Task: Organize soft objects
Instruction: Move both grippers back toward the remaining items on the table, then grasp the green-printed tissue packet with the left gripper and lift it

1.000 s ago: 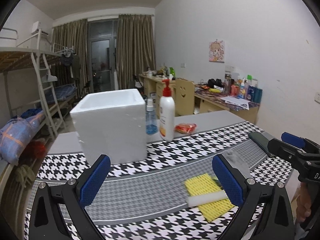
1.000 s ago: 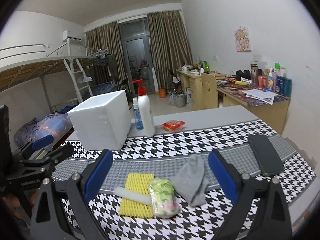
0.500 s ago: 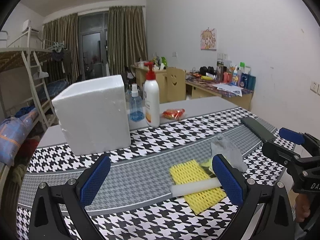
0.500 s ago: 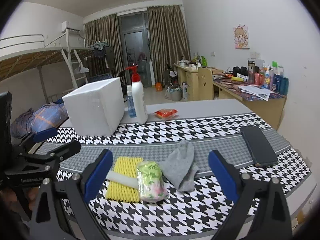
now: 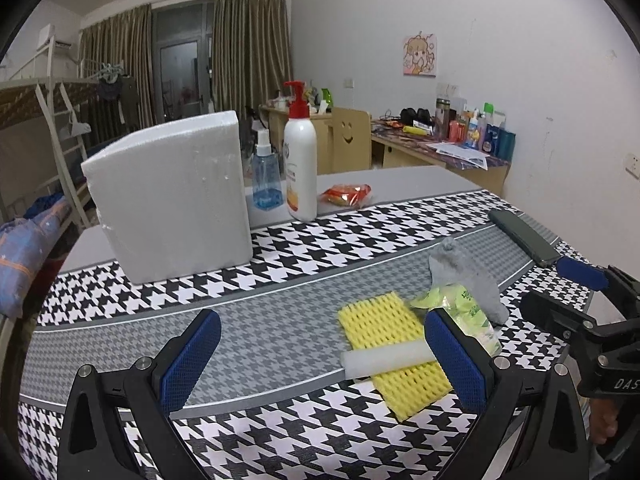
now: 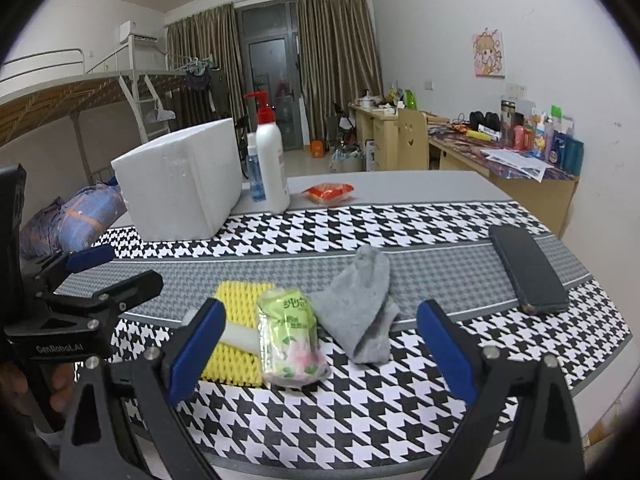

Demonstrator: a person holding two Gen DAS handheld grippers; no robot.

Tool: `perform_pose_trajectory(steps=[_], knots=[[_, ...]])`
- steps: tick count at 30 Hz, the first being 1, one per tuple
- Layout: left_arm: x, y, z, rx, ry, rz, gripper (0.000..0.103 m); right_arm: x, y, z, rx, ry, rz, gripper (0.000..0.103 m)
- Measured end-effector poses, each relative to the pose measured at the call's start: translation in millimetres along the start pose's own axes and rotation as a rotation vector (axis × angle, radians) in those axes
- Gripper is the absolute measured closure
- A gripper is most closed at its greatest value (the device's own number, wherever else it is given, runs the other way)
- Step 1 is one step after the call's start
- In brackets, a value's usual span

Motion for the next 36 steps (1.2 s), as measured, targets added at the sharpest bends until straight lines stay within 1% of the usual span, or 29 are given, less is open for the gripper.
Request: perform_pose_trajectory(steps=[8,12,16,18,21,26,28,32,36], knots=[[-12,6,12,-0.029,0.030,-0.025,0.001,-11,4,7,-0.001,0.021,-0.028,0.005],[-19,9,20,-0.024,0.069,-0.055,0.001,-17,5,17,-0.029,0.027,-0.043,0.005],[-22,8,27,-0.021,0.066,-0.053,0.001,-23,6,25,-0.041,0.039,-0.058,0.005],[-24,7,30,-0.012,0.077,-0.056,0.001,-25,7,29,-0.042,0.043,-0.064,0.005],[-29,6,37,-0.016,0.077,-0.067,0.001,-29,7,33,-0.043,0.036,-0.072,0.005],[-33,5,45,-0.001,0.071,-0.075,0.001,-38,7,39,-0.040,0.020,-0.100,0.010],[-34,5,51,-0.004,0.072,-0.079,0.001,-43,7,43,-0.042,0.013,-0.118,0.015],[-41,5,64,-0.016,0.073,-0.093,0.002,-48,9,47,-0.038,-0.002,-0.142,0.020],[-47,5,75,-0.026,0.071,-0.115,0.008,-50,8,53,-0.037,-0.015,-0.151,0.023]])
Point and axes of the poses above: each gripper's, at about its wrist camera, not at the fingertips, and x roughly against the way its jaws point, z to its right, y to its underside, the point moved 5 cm from there along -x, roughly the way its jaws point, and after that the axes turned 2 degrees about z, right-handed, at the moved point
